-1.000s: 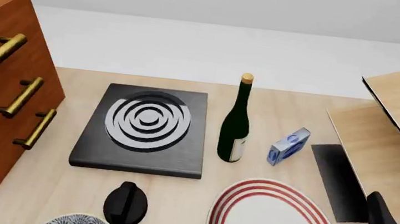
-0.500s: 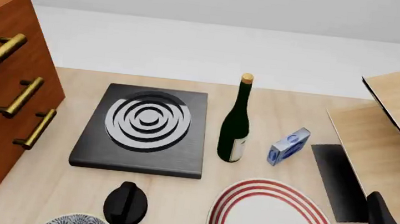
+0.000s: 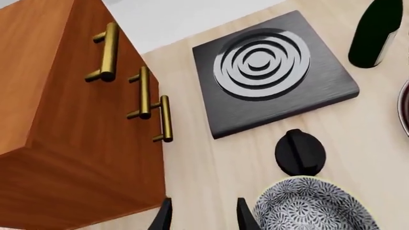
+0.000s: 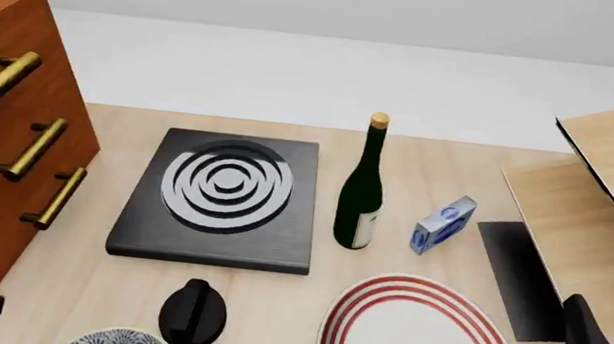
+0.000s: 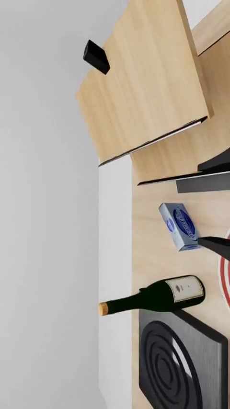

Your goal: Pick up the akita bowl and put it on the plate.

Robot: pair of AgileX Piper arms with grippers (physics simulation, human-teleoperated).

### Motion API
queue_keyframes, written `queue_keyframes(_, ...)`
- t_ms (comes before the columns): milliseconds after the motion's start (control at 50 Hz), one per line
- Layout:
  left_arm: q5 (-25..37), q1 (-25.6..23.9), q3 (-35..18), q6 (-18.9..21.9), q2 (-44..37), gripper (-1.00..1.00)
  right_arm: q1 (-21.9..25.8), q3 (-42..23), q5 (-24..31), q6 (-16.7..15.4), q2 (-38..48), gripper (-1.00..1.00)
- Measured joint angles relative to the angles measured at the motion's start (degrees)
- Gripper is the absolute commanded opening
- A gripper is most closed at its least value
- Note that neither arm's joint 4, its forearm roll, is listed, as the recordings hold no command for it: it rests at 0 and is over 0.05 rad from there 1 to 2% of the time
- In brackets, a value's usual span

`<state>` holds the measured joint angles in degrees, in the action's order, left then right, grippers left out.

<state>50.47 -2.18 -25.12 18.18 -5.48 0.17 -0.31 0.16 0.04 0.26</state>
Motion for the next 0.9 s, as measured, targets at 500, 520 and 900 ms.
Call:
queue_keyframes(500, 5.16, -3.48, 0.89, -2.01, 1.34, 1.0, 0.03, -0.05, -0.06, 0.01, 0.13, 1.0)
queue_keyframes(520, 5.25, -3.62, 0.96, -2.13, 1.34, 1.0, 0.03, -0.05, -0.07, 0.01, 0.13, 1.0)
queue_keyframes(900, 5.64, -6.04, 3.0, -3.34, -0.41, 1.0, 0.04, -0.07, -0.08, 0.0, 0.18, 1.0)
